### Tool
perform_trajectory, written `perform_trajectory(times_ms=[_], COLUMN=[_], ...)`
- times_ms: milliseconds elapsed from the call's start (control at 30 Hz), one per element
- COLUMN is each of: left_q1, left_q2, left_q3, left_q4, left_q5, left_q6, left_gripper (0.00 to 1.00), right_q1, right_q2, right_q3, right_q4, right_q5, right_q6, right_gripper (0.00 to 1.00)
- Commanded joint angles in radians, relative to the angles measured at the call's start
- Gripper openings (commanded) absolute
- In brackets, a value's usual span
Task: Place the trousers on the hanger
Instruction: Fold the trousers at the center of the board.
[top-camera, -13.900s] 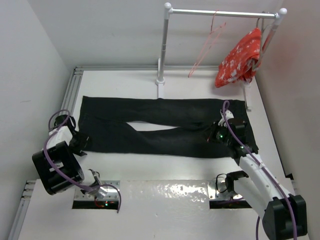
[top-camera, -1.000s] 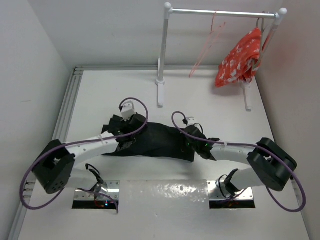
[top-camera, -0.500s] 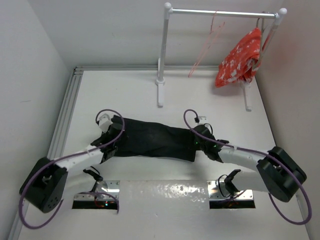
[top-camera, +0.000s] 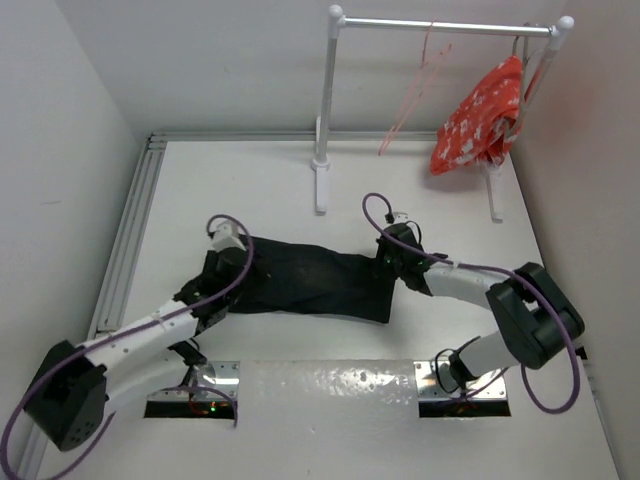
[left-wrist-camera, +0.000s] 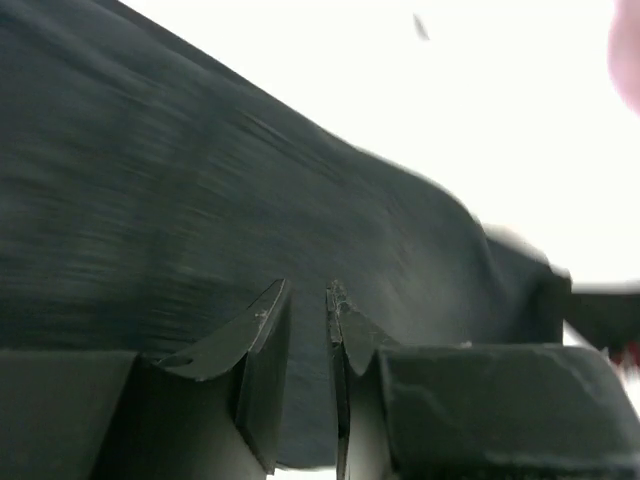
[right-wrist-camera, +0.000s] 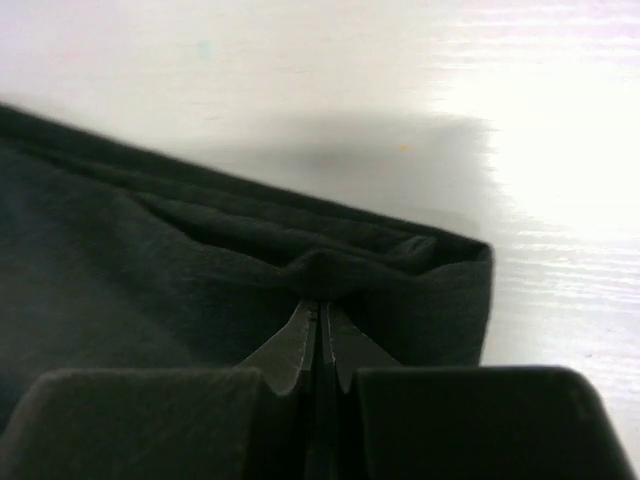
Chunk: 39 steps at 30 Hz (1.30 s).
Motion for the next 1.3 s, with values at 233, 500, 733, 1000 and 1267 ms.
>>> perform_trajectory(times_ms=[233,500,733,1000,1267], left_q1=[-0.197,-0.197,-0.217,-0.225,-0.281], left_q2=[0.290,0.281,0.235,0.318,0.503], left_q3=[-0.032,-0.021,0.079,0.157,0.267], left_q4=[0.284,0.231,0.185,0.243,0.313], left_q5=[0.098,0.064,0.037,0.060,0.114], left_q6=[-0.011,-0.025,0.018,0.050,0.065], left_gripper=[0.18,0.18,0.19,0.19,0.19], right_q1=[-0.155,-0.186,-0.145,-0.005,-0.005], right_q2=[0.237,0.193,-0.078,-0.064,-0.139], right_q3=[0.121,0.262,-0.049,-0.215,-0.306], right_q4=[0.143,-0.003,0.116,0.260,0.218], right_q5=[-0.052,-0.140,-0.357,-0.289,-0.230], right_q6=[-0.026,-0.080,0.037,0.120,0.120], right_gripper=[0.00,0.09,0.16,0.04,0.03])
